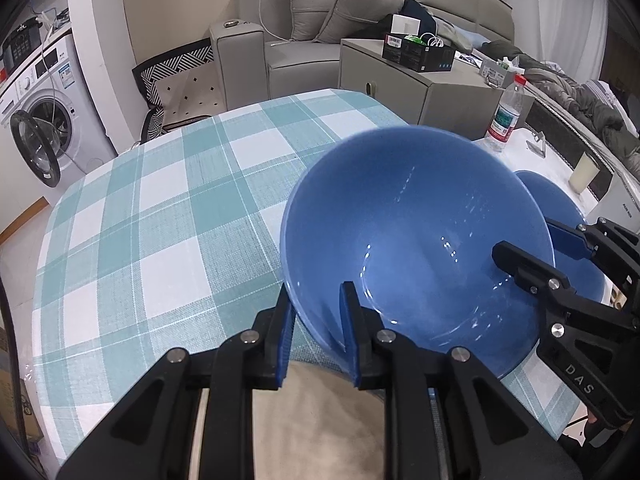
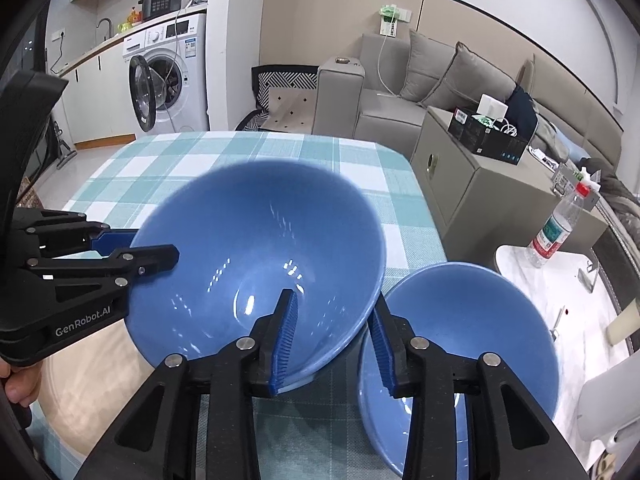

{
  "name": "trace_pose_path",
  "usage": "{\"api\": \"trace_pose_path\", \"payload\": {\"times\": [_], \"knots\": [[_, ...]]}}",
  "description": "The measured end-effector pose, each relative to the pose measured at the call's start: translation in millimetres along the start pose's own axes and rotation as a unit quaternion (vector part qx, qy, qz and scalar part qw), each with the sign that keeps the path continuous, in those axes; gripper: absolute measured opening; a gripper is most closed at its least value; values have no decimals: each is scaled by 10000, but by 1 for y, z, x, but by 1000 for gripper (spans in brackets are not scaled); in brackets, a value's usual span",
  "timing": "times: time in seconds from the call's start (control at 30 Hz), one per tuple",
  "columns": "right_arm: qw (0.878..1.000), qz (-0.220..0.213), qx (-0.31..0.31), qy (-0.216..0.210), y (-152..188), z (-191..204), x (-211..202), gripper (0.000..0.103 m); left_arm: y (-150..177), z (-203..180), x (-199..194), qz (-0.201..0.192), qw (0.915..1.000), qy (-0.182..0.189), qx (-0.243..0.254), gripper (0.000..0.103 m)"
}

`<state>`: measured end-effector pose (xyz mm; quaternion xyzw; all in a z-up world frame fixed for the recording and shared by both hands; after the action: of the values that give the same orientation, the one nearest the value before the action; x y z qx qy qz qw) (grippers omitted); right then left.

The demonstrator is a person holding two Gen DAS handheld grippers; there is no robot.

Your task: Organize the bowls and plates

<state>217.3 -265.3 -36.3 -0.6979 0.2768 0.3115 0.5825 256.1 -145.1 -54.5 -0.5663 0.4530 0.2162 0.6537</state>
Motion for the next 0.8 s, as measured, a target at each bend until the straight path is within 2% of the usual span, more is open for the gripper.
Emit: {"api": "trace_pose_path", "payload": {"times": [0.17, 0.23, 0.33, 0.47, 0.5, 0.57, 0.6, 0.8], "knots": [[9997, -77, 63, -224, -1, -5, -5, 40, 1, 0, -4, -6, 10000, 28, -28, 21], [9997, -109, 68, -230, -1, -7, -7, 46, 1, 0, -8, -65, 9999, 71, -54, 21], [9994, -179, 8, -292, -1, -6, -10, 49, -1, 1, -15, -125, 9998, 105, -105, 22], [9987, -254, -9, -448, 0, -7, -14, 56, -1, -1, -22, -172, 9997, 95, -144, 36], [9984, -270, -14, -495, 0, -8, -15, 62, -1, -2, -23, -176, 9996, 114, -163, 39], [9977, -327, -1, -599, -1, -11, -20, 78, -1, -5, -25, -178, 9996, 147, -176, 49], [9974, -392, 42, -605, -3, -14, -23, 86, -1, -7, -26, -185, 9995, 171, -180, 50], [9966, -487, 143, -645, -5, -25, -36, 100, -2, -22, -29, -153, 9990, 387, -129, 51]]}}
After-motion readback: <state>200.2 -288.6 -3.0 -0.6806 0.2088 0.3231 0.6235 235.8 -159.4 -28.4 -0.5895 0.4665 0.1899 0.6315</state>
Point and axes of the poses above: each gripper's, at about its wrist camera, not at the fingertips, and x roughly the way its jaws point, z to its left, y to its underside, the point moved 8 cm from there along x, roughly the way its jaws point, and after that the axes turned 3 degrees about z, right-handed, at the moved point
